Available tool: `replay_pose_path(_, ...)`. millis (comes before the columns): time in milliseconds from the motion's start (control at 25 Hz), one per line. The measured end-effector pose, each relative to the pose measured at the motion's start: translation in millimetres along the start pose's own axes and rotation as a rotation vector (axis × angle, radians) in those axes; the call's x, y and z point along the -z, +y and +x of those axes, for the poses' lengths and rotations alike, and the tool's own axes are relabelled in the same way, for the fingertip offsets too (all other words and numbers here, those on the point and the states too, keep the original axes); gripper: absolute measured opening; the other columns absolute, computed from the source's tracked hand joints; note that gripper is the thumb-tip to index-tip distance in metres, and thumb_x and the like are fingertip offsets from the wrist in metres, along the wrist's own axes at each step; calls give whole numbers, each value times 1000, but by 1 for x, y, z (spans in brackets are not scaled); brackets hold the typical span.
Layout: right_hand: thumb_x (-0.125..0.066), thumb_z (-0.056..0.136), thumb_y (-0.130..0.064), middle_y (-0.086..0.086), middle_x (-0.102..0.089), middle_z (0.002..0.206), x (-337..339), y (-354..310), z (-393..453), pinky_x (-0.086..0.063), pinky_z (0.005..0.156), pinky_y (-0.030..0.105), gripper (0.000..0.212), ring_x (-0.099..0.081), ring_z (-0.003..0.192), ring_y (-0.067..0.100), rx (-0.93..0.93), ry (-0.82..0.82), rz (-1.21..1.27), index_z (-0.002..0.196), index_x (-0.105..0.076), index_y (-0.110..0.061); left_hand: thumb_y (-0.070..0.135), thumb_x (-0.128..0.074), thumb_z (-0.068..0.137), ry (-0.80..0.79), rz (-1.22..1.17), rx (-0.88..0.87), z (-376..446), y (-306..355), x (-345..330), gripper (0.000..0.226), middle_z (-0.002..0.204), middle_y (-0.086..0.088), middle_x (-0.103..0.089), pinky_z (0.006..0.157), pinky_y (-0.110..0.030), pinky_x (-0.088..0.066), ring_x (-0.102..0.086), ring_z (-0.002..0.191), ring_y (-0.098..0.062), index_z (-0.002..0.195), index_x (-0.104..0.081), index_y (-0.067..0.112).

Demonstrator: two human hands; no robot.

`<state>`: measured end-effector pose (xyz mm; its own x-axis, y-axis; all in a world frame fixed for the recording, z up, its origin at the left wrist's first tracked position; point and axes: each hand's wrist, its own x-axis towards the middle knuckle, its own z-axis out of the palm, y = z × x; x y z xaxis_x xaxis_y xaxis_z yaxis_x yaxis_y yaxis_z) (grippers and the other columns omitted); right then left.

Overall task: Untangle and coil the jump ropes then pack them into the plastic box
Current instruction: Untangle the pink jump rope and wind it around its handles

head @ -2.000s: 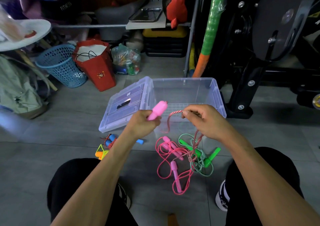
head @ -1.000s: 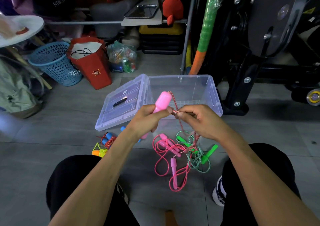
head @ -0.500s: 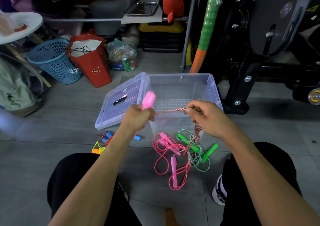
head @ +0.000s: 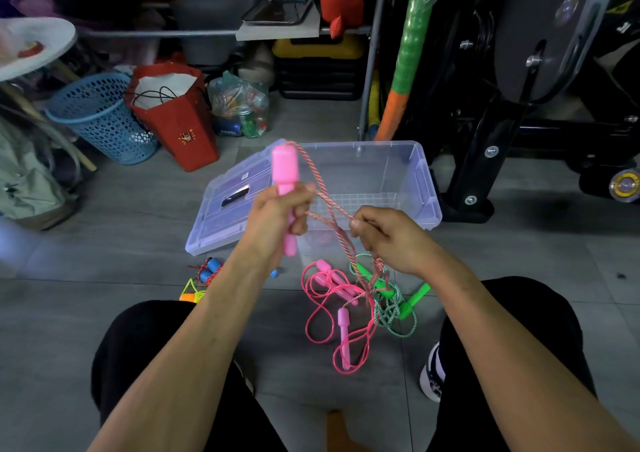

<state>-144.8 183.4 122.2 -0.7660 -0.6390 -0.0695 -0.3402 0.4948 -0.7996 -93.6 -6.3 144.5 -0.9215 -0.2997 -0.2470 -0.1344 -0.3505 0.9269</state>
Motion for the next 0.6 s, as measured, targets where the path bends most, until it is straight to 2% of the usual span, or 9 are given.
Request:
replay_pose_path(80,-47,101,-27,-5,-56,65,-1,5,0,-52,68,40,30,-57,63,18,-46,1,-44,71,-52,-32,4,-53,89,117,-169,37,7,5,8,23,49,5,-41,36,-17,-25,-30,38,-6,68,-50,13)
replay_pose_path(120,-46,101,-26,-3,-57,65,-1,5,0,-52,68,41,31,-59,64,21,-59,11,-52,71,-52,-32,4,-53,87,179,-98,72,10,3,13,21,49,3,-45,36,-18,-26,-31,38,-8,67,-52,12)
replay_pose_path(200,-46,100,-23,-1,-58,63,1,2,1,-51,64,40,29,-60,64,25,-48,48,-46,73,-54,-29,6,-58,83,233,334,170,14,-5,22,13,55,-2,-56,36,-18,-28,-34,38,-13,70,-61,7)
replay_pose_path(280,-48,99,-22,-8,-54,58,3,-4,2,-45,57,35,25,-53,56,19,-4,69,-30,77,-60,-23,7,-63,81,164,621,223,13,-12,23,7,69,-6,-62,37,-19,-33,-37,38,-14,83,-69,4)
replay_pose_path(360,-50,99,-24,-12,-50,53,6,-9,1,-37,53,31,24,-43,51,10,42,48,-37,81,-64,-19,10,-64,83,78,620,170,8,-12,17,14,77,-4,-61,41,-20,-38,-42,43,-12,95,-71,9)
replay_pose_path(400,-50,99,-25,-14,-51,52,5,-11,1,-35,52,30,24,-41,49,7,56,33,-28,81,-65,-19,14,-64,86,19,590,124,4,-8,12,14,74,-3,-59,43,-21,-39,-42,44,-12,97,-72,11)
replay_pose_path(440,-50,100,-24,-17,-51,51,5,-13,0,-34,51,28,23,-41,48,5,62,20,-4,81,-65,-20,21,-65,89,-54,588,91,-2,-4,6,13,65,-2,-55,45,-22,-38,-41,44,-13,95,-72,12)
replay_pose_path(520,-50,100,-21,-15,-54,53,3,-15,0,-39,53,29,23,-45,49,4,56,8,49,80,-63,-21,29,-65,91,-181,668,55,-12,2,-2,19,48,5,-48,45,-22,-36,-40,42,-12,78,-68,15)
replay_pose_path(600,-50,100,-21,-9,-56,59,1,-15,2,-45,56,33,22,-54,55,11,56,12,45,82,-62,-20,25,-67,90,-191,648,17,-15,1,-5,27,47,7,-49,45,-22,-34,-40,41,-10,66,-59,16)
